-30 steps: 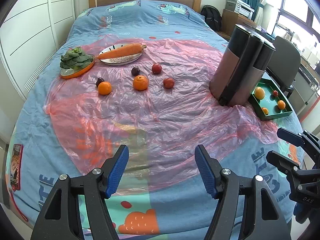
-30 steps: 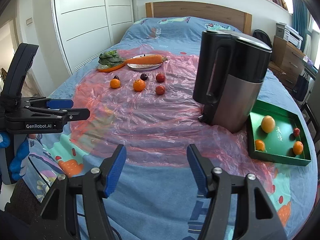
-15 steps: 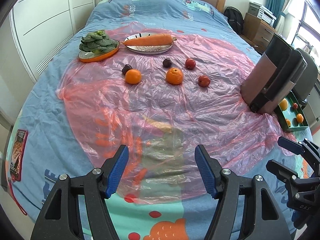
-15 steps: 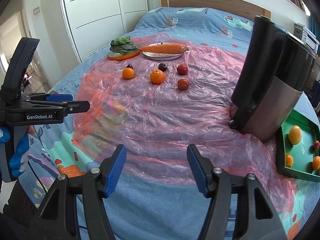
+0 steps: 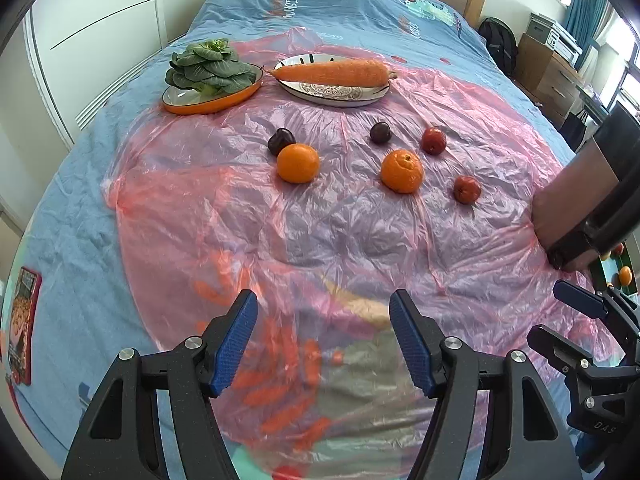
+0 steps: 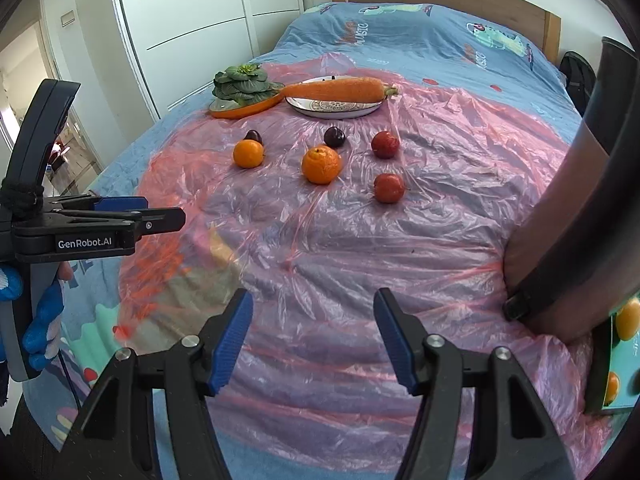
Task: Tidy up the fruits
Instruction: 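Move both open tools back toward the remaining fruits on the bed, then grasp an orange with the left tool while the right tool grasps a red plum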
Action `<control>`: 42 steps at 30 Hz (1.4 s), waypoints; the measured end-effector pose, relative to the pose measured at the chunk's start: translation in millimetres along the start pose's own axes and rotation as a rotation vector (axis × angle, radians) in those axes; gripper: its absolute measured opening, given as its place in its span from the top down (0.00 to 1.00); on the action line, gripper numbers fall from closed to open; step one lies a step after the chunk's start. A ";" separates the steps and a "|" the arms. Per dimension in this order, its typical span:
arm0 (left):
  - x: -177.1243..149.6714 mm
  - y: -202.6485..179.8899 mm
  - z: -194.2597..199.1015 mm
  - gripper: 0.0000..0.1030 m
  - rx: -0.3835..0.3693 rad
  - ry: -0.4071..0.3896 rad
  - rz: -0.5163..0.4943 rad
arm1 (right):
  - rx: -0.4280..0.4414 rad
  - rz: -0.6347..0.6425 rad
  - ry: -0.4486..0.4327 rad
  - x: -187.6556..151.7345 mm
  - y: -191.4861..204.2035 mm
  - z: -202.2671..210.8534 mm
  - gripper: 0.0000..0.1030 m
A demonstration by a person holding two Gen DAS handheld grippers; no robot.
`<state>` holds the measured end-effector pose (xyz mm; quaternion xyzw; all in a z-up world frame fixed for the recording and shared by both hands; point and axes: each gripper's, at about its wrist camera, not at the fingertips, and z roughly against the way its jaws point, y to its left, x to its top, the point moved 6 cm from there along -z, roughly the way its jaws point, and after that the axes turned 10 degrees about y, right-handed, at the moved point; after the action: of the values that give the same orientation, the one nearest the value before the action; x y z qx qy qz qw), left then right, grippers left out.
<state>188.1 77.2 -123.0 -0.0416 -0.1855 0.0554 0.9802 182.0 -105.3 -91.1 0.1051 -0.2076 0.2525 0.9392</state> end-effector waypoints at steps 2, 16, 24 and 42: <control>12.6 2.2 -7.5 0.39 -0.001 -0.002 0.007 | -0.003 -0.007 -0.005 12.0 -5.0 -8.2 0.34; 81.3 20.2 -56.5 0.39 0.014 -0.013 0.059 | -0.026 -0.098 -0.040 77.3 -46.7 -57.4 0.34; 100.3 26.0 -80.7 0.39 0.028 -0.009 0.061 | -0.043 -0.144 -0.045 91.1 -63.9 -83.6 0.34; 108.7 23.9 -108.3 0.39 0.036 -0.015 0.039 | -0.055 -0.124 -0.050 95.7 -70.0 -108.8 0.84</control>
<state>326.4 107.7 -186.9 -0.0270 -0.1907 0.0781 0.9782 330.1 -90.7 -152.2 0.0980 -0.2310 0.1855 0.9501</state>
